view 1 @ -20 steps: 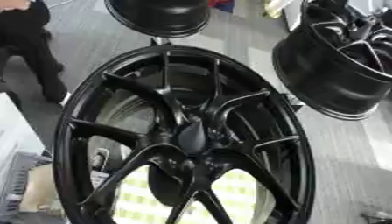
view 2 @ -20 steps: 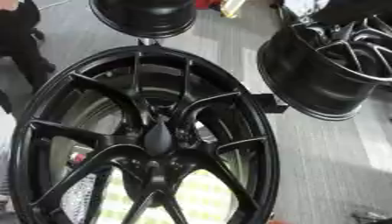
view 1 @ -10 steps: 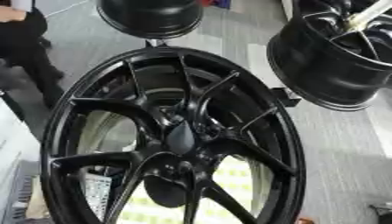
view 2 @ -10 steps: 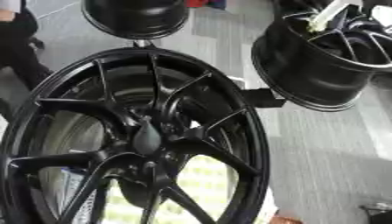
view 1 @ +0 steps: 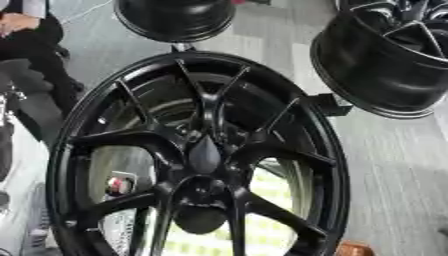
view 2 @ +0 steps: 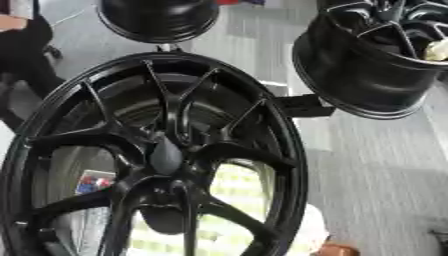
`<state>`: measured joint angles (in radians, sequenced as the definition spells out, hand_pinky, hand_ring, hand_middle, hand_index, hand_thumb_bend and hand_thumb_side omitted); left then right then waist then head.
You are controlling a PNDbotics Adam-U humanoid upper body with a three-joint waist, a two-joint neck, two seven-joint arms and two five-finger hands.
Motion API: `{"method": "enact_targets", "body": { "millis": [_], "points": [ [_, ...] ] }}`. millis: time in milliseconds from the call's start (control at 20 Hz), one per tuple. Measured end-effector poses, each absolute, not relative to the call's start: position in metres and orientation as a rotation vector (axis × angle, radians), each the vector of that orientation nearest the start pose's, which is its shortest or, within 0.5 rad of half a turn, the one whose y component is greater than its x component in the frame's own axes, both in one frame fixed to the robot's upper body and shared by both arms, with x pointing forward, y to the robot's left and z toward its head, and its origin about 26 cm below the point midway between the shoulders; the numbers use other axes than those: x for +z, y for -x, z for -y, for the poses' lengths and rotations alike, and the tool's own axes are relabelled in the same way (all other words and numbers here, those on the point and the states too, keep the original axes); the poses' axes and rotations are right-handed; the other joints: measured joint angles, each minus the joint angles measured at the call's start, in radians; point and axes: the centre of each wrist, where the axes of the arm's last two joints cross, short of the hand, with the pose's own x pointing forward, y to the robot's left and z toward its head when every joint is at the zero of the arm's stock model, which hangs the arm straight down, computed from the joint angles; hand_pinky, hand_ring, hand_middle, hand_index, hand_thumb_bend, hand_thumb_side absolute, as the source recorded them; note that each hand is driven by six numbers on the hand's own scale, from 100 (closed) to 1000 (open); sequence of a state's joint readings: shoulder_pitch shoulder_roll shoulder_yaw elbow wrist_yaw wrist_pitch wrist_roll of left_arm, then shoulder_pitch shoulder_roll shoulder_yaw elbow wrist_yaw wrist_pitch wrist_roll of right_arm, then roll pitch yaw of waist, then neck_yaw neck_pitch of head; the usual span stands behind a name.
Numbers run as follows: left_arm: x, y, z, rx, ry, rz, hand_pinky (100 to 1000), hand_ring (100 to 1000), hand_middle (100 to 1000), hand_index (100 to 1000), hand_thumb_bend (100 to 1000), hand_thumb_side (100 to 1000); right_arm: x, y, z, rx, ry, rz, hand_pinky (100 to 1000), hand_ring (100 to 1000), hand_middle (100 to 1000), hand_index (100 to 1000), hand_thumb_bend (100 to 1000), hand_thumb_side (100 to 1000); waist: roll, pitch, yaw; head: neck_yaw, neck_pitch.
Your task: Pull the pin out of the wheel hub.
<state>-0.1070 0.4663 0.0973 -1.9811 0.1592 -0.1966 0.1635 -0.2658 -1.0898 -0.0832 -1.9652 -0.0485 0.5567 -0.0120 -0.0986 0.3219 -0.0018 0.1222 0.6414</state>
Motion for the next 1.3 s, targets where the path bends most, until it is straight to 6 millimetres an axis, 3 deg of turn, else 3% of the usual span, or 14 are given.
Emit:
{"method": "enact_targets", "body": {
  "millis": [50,100,200,300,400,900,950,1000,1100,1300],
  "points": [
    [0.169,-0.277,-0.324,-0.158,-0.284,2.306,766,623,593,748,100,684,0.297,-0.279,0.366,0.616,0.974,1.555,858,798,554,655,100,116,0.005,0.001,0.001,0.005,0.000],
    [0.169,-0.277,-0.324,-0.156,-0.285,2.308,765,623,593,748,100,682,0.288,-0.278,0.369,0.583,0.980,1.530,871,826,669,730,100,151,0.007,0.003,0.001,0.007,0.000],
    [0.169,-0.277,-0.324,-0.157,-0.288,2.309,765,622,593,748,100,681,0.268,-0.277,0.373,0.521,0.999,1.477,889,884,767,806,100,177,0.006,0.006,0.002,0.011,0.000],
    [0.169,-0.277,-0.324,-0.159,-0.290,2.310,764,622,593,748,100,682,0.249,-0.273,0.377,0.470,1.019,1.414,900,916,811,840,100,275,0.007,0.006,0.007,0.011,0.000],
    [0.169,-0.277,-0.323,-0.163,-0.290,2.311,764,622,593,748,100,681,0.232,-0.268,0.380,0.433,1.042,1.353,904,924,825,854,100,300,0.010,0.006,0.015,0.007,0.000],
    [0.171,-0.280,-0.318,-0.188,-0.253,2.317,761,622,593,747,100,680,0.174,-0.233,0.402,0.389,1.148,1.201,907,927,826,860,100,250,0.011,0.003,0.053,-0.029,0.003],
    [0.171,-0.280,-0.318,-0.191,-0.249,2.316,761,622,593,748,100,680,0.169,-0.229,0.404,0.393,1.159,1.190,908,928,826,860,100,208,0.011,0.001,0.057,-0.033,0.005],
    [0.171,-0.280,-0.317,-0.193,-0.244,2.314,761,622,593,748,100,680,0.164,-0.224,0.407,0.399,1.171,1.178,909,929,826,857,100,100,0.011,-0.002,0.061,-0.037,0.008],
    [0.171,-0.280,-0.317,-0.196,-0.234,2.312,761,622,593,748,100,677,0.154,-0.215,0.412,0.410,1.189,1.153,911,932,822,840,204,100,0.011,-0.006,0.068,-0.045,0.009],
    [0.172,-0.281,-0.315,-0.203,-0.218,2.311,760,622,593,748,100,676,0.148,-0.206,0.418,0.408,1.229,1.141,913,934,817,826,249,100,0.012,-0.008,0.071,-0.055,0.009]
  ]
}}
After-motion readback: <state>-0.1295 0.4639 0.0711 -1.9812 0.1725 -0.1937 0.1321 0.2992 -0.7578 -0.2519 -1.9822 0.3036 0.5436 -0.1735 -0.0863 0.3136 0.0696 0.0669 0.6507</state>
